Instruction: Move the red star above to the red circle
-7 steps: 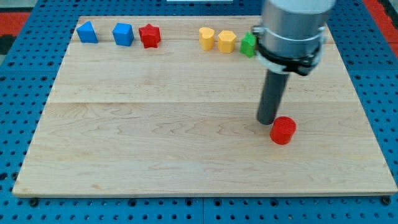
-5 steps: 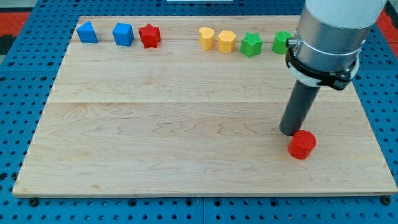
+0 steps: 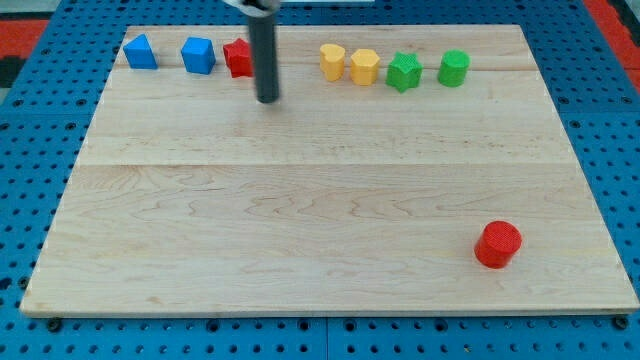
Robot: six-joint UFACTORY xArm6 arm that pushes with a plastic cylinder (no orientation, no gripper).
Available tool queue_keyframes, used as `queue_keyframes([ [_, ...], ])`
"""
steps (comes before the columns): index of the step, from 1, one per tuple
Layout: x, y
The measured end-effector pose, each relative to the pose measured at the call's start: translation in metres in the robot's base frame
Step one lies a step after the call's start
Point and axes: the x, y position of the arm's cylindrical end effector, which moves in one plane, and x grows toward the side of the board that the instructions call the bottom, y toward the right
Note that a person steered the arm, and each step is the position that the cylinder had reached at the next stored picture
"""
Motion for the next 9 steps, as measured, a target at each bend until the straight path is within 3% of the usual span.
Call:
queue_keyframes([
  [3,-0.117,0.024],
  [4,-0.117,-0.027],
  [5,-0.079,-0.046],
  [6,-0.040,0.019],
  [9,-0.029,0.039],
])
